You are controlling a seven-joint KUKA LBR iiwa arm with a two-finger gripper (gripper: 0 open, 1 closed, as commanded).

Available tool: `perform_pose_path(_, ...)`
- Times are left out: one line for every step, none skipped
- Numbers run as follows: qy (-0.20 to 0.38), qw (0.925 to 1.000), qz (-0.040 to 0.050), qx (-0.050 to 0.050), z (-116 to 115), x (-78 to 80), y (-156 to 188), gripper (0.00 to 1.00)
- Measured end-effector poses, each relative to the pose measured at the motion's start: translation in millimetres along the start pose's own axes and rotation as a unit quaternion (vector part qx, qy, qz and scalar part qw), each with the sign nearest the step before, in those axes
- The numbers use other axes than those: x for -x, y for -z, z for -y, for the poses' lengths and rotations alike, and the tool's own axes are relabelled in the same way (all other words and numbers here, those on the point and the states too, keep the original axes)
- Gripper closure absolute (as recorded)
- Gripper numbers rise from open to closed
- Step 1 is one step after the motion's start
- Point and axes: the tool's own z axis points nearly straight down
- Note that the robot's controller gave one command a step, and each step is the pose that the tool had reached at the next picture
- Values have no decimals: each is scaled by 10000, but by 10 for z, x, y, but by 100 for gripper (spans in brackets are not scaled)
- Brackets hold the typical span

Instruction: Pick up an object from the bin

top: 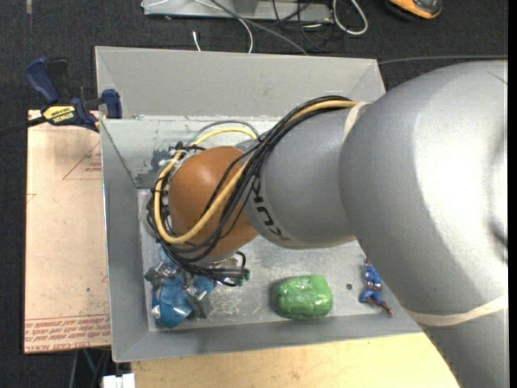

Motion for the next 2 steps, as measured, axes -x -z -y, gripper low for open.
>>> perform_pose_path(-606, 9982, -27, 14, -36, 33, 782, 100)
perform_pose_path(-25, 10000, 20, -4, 54, 237, 1896, 100)
